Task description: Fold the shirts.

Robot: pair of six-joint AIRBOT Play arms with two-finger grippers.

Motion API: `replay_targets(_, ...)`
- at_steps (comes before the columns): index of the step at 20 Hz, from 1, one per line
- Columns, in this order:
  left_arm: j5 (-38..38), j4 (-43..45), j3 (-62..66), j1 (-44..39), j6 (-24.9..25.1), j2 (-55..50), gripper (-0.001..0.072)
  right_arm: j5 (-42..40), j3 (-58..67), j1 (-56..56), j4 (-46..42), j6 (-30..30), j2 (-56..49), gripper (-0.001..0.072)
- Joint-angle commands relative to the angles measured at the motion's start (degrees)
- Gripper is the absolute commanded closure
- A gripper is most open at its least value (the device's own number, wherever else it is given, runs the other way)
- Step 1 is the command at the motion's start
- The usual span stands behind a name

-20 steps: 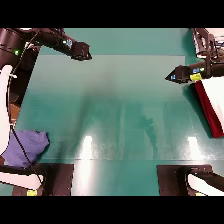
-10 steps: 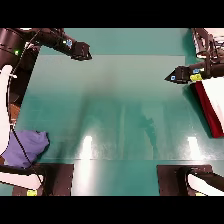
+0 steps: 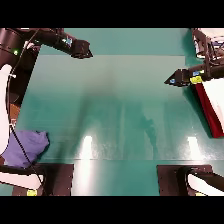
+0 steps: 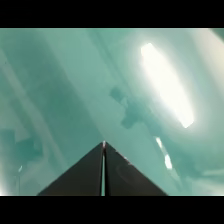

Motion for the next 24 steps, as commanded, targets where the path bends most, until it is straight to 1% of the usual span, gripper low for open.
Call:
replay_targets(1, -10.67, 7.13, -0.04, 3.43, 0.00, 2.47, 0.0678, 0.24, 0.00, 0.02, 0.31, 0.04, 0.00, 0.0693)
replay_targets(3, -11.45, 9.49, -4.00, 7.98, -1.09, 8.48, 0.0678, 0.31, 0.00, 0.04, 0.31, 0.04, 0.00, 0.0694)
replay_targets(5, -12.17, 11.52, -11.61, 13.33, -1.14, 16.90, 0.0678, 0.31, 0.00, 0.02, 0.28, 0.02, 0.00, 0.0693)
replay_targets(9, -13.05, 18.10, -32.26, 24.92, -3.17, 34.75, 0.0677, -0.33, -0.07, 0.02, 0.26, 0.00, 0.00, 0.0694)
replay_targets(10, -12.96, 20.41, -37.35, 27.45, -3.63, 38.95, 0.0677, -0.33, -0.07, 0.02, 0.22, 0.00, -0.02, 0.0694)
replay_targets(12, -13.18, 26.71, -45.18, 30.97, -6.05, 44.96, 0.0674, -0.59, -0.07, 0.02, 0.22, -0.04, 0.00, 0.0694)
replay_targets(13, -13.51, 29.81, -48.04, 31.89, -6.08, 46.56, 0.0488, -0.87, -0.07, 0.02, 0.22, -0.04, 0.00, 0.0693)
replay_targets(14, -13.99, 32.11, -50.69, 32.37, -6.51, 47.56, 0.0123, -0.94, -0.07, 0.02, 0.22, -0.04, -0.02, 0.0694)
replay_targets(15, -14.08, 34.32, -53.05, 32.46, -8.52, 47.74, 0.0033, -0.94, -0.07, 0.02, 0.15, -0.07, -0.02, 0.0694)
replay_targets(17, -13.40, 36.13, -58.29, 32.46, -9.16, 47.69, 0.0031, -0.94, -0.07, 0.02, -0.11, -1.16, 0.00, 0.0694)
replay_targets(19, -11.02, 38.53, -64.72, 32.46, -11.39, 47.69, 0.0031, -0.92, -0.07, 0.02, -0.09, -1.95, -0.02, 0.0694)
replay_targets(22, -8.11, 45.38, -74.20, 32.46, -14.82, 47.69, 0.0031, -0.61, -0.07, 0.02, -0.09, -1.95, 0.00, 0.0694)
replay_targets(24, -5.03, 46.01, -79.01, 32.46, -16.41, 47.69, 0.0031, -0.68, -0.07, 0.02, -0.07, -1.95, 0.00, 0.0694)
